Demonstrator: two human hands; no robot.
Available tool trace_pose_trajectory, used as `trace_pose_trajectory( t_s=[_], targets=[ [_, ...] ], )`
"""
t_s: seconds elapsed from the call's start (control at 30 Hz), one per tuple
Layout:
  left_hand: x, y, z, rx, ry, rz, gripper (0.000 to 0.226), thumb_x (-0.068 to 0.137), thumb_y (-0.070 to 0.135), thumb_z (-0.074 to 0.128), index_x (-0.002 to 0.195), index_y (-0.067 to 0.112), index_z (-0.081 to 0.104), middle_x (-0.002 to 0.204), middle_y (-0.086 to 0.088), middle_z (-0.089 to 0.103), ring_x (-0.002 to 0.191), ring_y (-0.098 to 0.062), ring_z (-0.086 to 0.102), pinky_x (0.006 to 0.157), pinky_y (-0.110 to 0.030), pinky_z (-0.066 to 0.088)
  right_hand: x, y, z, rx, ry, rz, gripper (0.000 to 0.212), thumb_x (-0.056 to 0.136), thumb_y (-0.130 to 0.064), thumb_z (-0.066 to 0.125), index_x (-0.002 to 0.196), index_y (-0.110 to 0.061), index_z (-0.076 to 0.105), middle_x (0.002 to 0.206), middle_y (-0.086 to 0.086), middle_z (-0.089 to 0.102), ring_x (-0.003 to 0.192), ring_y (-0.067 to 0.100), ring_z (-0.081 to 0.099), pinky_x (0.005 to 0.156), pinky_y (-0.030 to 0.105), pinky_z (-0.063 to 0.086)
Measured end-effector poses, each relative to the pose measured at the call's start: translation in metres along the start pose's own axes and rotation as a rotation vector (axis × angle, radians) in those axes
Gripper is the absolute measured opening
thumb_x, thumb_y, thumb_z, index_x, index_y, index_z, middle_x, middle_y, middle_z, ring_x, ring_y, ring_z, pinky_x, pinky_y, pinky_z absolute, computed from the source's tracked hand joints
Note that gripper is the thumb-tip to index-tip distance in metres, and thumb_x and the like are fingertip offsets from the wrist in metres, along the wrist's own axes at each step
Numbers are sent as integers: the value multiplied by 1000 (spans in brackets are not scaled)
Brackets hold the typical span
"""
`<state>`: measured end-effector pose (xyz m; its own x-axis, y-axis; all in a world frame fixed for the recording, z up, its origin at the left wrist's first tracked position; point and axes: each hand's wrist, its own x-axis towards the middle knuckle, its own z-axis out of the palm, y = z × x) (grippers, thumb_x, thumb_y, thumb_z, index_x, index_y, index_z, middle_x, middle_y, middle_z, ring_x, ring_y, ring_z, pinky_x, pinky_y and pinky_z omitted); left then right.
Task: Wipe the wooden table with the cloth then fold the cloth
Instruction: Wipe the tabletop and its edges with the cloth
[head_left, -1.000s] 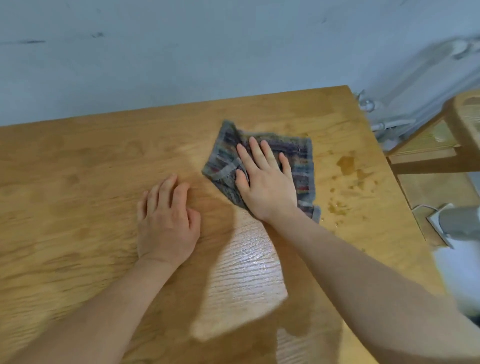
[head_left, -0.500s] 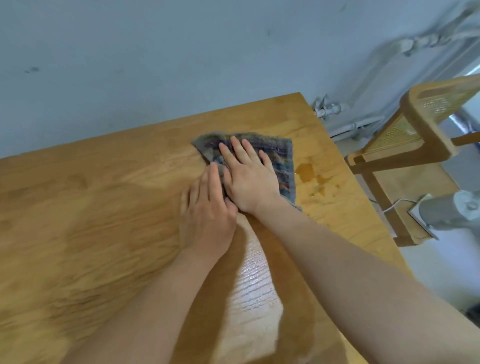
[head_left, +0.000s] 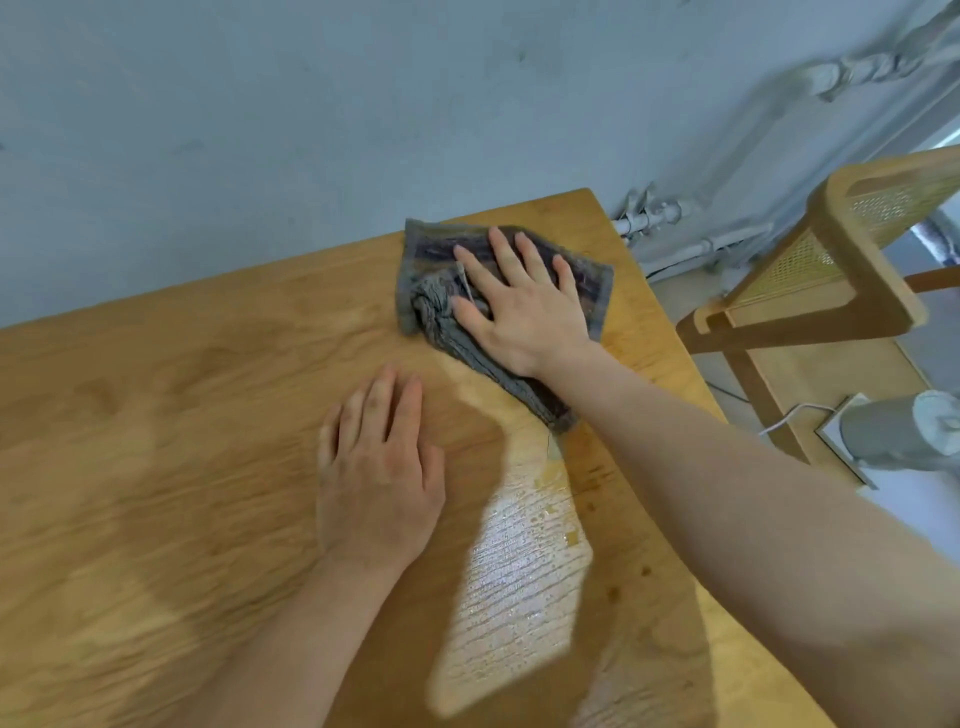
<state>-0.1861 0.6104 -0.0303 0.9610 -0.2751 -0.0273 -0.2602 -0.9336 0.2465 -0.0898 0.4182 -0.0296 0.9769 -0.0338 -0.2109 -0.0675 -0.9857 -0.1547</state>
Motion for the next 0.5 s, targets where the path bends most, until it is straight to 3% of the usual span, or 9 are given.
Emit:
trace_pose_trajectory(
  t_s=[0.23, 0.5],
  targets=[
    [-3, 1, 0, -6, 14, 7, 53, 91, 29, 33, 141, 14, 46, 148, -7, 43, 134, -27, 37, 109, -45, 25, -77, 23, 14, -45, 69, -6, 60, 95, -65, 16, 152, -47, 7, 164, -8, 3, 151, 16, -1, 119, 54, 2],
    [0, 0, 0, 50, -39, -3, 56, 93, 34, 25, 144, 17, 40, 152, -7, 37, 139, -26, 33, 114, -44, 19, 37, 45, -8, 40, 91, 172, 62, 94, -66, 14, 152, -45, 11, 164, -7, 4, 151, 18, 0, 119, 55, 1]
  ],
)
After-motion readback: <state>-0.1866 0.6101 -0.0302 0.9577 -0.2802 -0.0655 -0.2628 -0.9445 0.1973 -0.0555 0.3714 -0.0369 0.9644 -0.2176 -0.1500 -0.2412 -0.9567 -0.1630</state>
